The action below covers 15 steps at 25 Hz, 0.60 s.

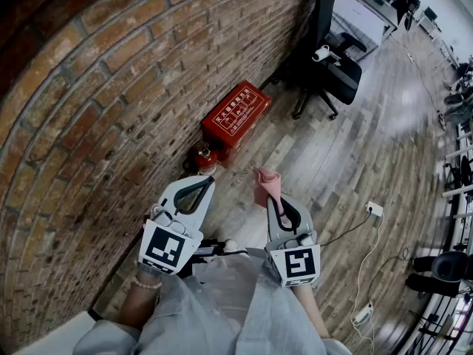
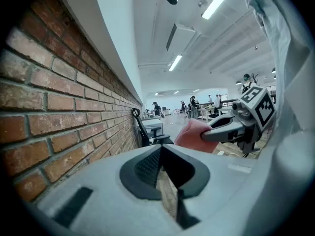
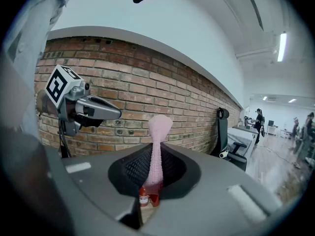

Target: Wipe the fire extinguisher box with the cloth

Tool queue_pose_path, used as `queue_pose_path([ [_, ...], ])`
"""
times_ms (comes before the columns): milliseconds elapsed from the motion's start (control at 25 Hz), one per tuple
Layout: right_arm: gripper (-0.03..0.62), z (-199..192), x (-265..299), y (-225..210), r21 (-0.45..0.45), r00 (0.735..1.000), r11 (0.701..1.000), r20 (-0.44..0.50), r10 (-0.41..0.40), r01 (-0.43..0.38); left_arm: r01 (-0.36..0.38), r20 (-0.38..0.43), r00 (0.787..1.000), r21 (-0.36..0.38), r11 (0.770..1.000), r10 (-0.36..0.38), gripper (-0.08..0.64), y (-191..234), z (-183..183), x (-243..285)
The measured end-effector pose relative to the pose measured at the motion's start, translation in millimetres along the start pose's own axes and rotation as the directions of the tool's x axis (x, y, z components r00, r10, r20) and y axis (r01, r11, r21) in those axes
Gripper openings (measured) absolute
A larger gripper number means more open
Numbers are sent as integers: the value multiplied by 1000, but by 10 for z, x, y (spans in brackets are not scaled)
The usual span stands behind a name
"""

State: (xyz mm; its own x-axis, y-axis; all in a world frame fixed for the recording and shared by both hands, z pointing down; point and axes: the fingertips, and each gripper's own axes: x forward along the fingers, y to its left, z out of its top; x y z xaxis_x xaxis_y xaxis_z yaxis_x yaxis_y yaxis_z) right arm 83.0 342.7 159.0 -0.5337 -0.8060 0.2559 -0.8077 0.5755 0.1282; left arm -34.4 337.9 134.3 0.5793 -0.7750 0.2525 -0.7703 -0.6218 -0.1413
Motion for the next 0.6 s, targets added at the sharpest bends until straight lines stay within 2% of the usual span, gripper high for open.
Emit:
queue_pose_path([
  [600,28,25,20,14,10,1000,1000,-4,9,-9,-3,2,1000,-9,1000,3,0,32,-7,-2],
])
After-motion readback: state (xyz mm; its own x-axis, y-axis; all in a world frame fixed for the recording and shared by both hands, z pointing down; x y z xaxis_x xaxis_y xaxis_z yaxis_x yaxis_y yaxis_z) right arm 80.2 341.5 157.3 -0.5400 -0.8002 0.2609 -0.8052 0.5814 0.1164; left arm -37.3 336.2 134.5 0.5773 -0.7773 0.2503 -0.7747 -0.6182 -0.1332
